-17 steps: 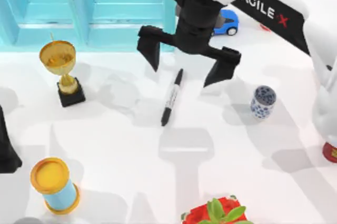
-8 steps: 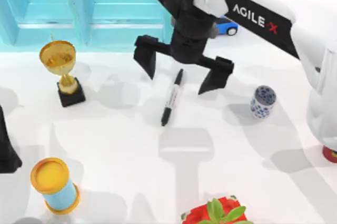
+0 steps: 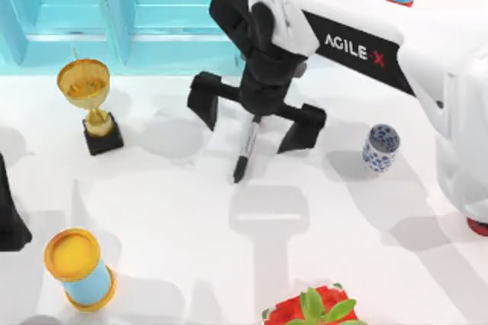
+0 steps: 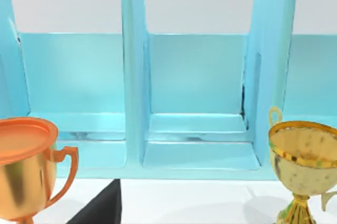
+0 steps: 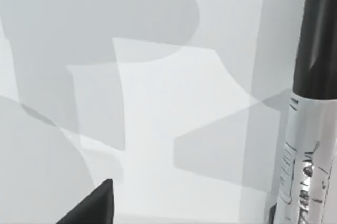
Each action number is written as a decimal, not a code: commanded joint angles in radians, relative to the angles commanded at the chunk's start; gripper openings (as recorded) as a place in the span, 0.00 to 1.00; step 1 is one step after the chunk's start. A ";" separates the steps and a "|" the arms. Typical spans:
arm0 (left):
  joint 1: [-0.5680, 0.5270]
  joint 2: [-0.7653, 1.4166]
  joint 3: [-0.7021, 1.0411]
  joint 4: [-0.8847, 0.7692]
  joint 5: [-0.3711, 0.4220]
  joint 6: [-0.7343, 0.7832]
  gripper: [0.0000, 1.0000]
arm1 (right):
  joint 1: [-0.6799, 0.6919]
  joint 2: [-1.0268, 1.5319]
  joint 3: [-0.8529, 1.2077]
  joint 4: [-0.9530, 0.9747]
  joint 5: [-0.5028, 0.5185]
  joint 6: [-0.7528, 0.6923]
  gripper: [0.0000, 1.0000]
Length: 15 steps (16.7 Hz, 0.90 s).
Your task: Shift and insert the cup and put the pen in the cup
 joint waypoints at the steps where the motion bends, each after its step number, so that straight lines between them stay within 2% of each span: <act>1: 0.000 0.000 0.000 0.000 0.000 0.000 1.00 | 0.000 0.000 0.000 0.000 0.000 0.000 1.00; 2: 0.000 0.000 0.000 0.000 0.000 0.000 1.00 | 0.000 0.000 0.000 0.000 0.000 0.000 1.00; 15: 0.000 0.000 0.000 0.000 0.000 0.000 1.00 | 0.000 0.000 0.000 0.000 0.000 0.000 0.02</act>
